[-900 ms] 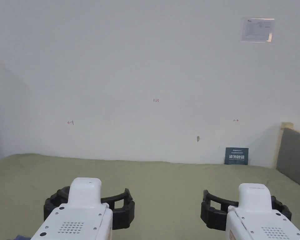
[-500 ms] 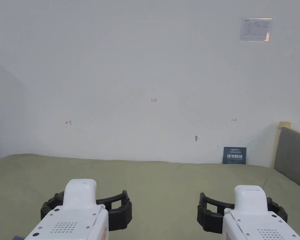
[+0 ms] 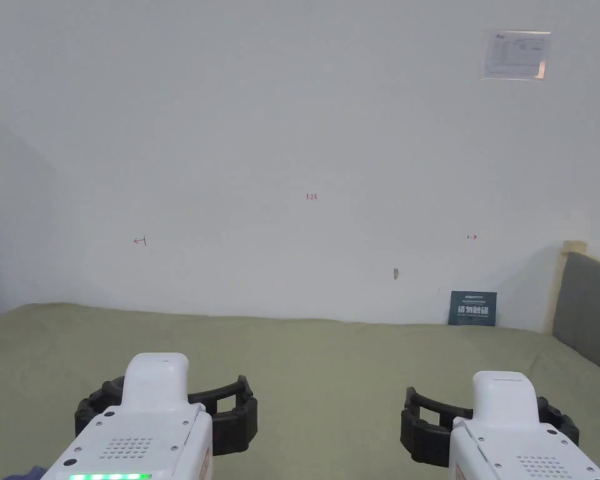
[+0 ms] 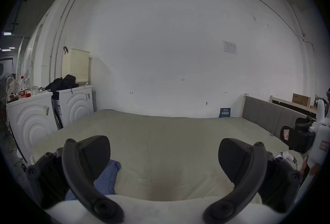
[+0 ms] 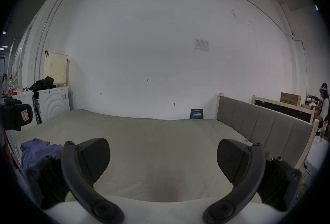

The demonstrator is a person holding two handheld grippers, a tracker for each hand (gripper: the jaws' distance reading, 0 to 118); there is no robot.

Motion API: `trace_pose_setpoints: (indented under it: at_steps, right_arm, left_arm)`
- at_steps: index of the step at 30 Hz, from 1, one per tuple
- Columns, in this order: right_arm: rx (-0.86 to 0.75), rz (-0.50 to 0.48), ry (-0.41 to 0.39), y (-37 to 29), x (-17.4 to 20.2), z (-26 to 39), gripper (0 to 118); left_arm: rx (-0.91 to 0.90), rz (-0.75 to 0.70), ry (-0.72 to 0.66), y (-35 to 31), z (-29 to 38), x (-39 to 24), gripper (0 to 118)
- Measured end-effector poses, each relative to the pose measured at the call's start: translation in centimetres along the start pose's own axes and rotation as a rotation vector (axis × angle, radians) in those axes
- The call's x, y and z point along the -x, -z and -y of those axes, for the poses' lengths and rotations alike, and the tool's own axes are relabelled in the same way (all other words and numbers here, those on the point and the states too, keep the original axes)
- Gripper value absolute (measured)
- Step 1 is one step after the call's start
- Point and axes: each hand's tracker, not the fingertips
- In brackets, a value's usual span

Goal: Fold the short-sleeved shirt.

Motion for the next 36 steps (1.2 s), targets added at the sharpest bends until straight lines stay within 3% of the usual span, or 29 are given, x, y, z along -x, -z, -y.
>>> trace_pose_setpoints:
  at_steps: [1,2,3,4,5,15,19,25,32,36]
  right_arm:
    - [0.003,0.005,-0.009,0.0,0.1,0.0,111]
    - [0.003,0.003,-0.015,0.0,0.1,0.1,99]
    - [-0.001,0.006,-0.018,-0.1,0.2,0.1,63]
    - [0.0,0.011,-0.022,-0.1,0.3,0.2,29]
    - [0.006,0.017,-0.023,0.1,0.4,0.2,4]
    - [0.03,0.011,-0.016,-0.1,0.5,0.9,0]
    - [0.028,-0.008,-0.051,0.1,2.0,1.0,0]
    - [0.041,-0.202,-0.036,1.5,8.5,1.3,0]
    - [0.027,-0.504,-0.024,1.3,20.1,0.8,0]
    - [0.033,-0.601,-0.014,0.8,24.3,0.7,0]
  left_arm:
    - [0.004,-0.007,0.008,0.0,0.1,0.0,118]
    - [0.005,-0.004,0.017,0.0,0.1,-0.1,112]
    - [0.0,-0.006,0.019,-0.1,0.3,0.0,78]
    - [-0.006,-0.015,0.019,-0.1,0.4,-0.2,35]
    - [-0.002,-0.024,0.017,0.2,0.5,-0.1,2]
    - [0.018,-0.005,-0.007,-0.1,0.6,0.3,3]
    - [0.029,-0.051,0.018,-0.2,1.0,1.8,3]
    - [0.039,-0.221,-0.006,-2.2,0.8,8.3,3]
    - [0.032,-0.506,-0.033,-7.4,0.4,18.0,3]
    - [0.048,-0.628,-0.025,-10.2,0.6,21.8,3]
